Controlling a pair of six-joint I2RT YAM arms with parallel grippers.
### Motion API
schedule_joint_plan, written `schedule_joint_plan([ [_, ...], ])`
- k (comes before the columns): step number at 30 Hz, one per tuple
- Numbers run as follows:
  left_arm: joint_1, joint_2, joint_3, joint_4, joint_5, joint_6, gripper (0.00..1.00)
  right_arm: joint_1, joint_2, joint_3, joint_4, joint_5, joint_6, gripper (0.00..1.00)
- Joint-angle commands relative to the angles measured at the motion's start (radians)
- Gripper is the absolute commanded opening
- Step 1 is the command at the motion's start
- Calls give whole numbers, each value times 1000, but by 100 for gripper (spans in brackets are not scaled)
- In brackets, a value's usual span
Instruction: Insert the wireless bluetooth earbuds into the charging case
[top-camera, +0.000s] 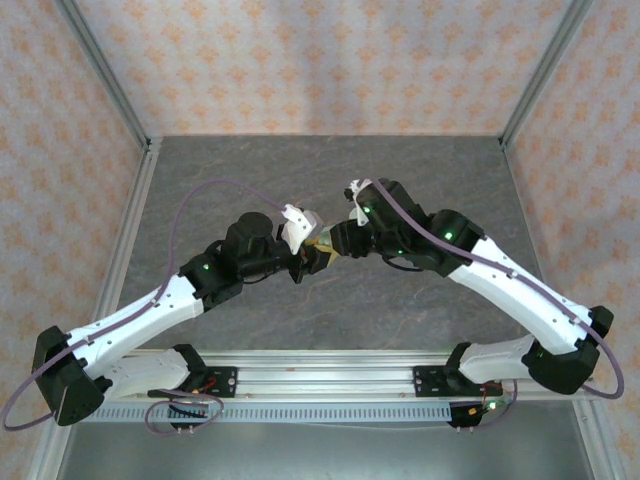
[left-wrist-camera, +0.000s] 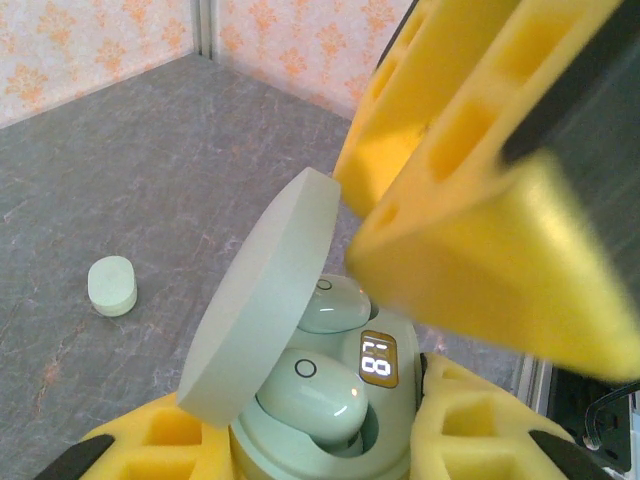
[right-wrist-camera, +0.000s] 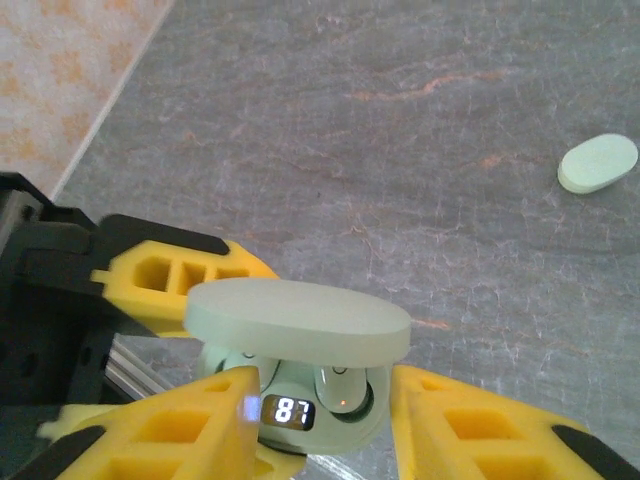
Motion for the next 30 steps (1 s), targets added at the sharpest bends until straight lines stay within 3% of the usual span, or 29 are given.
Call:
schedule_joint_plan([
  [1,3,-5,39,38,14,-13,16,1,-63,68,-10,58,-1,40],
  [7,4,-4,64,32,24,-12,16,-49,-135,105,-42,81,13,44],
  [9,4,-4,73,34,30,-17,16,-76,-160,93,-35,61,35,51],
  [19,3,-4,60,144,83,-94,16,-206,-188,7,96,-175,221,70],
  [30,-8,5,82,191,116,-135,16,-314,-216,-91,224,-338,409,77],
])
